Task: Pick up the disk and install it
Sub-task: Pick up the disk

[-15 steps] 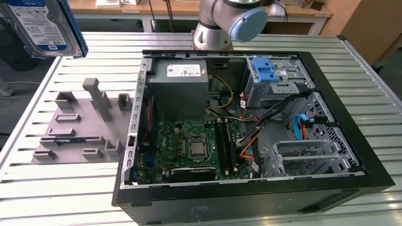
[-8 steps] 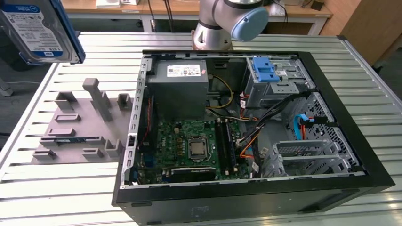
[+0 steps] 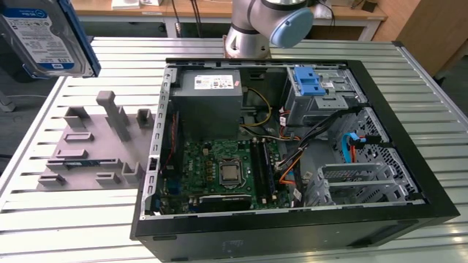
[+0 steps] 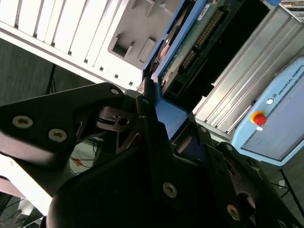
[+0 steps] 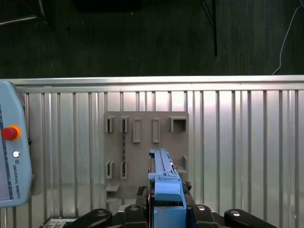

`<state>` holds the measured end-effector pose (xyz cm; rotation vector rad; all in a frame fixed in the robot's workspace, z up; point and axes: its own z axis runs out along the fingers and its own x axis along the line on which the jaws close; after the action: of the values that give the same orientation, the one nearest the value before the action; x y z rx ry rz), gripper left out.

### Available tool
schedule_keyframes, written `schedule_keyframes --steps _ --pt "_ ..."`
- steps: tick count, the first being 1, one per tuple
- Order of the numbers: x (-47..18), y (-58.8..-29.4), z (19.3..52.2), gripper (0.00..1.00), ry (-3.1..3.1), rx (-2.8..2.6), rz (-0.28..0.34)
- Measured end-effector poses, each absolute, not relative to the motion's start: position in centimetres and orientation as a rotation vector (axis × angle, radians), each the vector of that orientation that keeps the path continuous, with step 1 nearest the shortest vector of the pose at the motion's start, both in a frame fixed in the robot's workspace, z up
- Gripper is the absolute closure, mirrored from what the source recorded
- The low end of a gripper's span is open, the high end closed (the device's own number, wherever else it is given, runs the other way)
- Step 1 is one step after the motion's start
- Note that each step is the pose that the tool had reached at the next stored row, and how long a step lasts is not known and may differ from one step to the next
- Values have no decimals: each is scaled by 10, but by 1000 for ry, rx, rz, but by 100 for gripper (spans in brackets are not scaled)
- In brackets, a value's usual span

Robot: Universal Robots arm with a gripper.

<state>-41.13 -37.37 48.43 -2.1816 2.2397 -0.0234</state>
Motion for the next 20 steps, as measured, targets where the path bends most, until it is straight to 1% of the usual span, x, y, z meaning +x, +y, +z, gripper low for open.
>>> schedule_keyframes --steps 9,20 --pt "-392 -374 484 64 2240 -2182 -23" --pt "-388 -380 484 64 2241 -2183 -21"
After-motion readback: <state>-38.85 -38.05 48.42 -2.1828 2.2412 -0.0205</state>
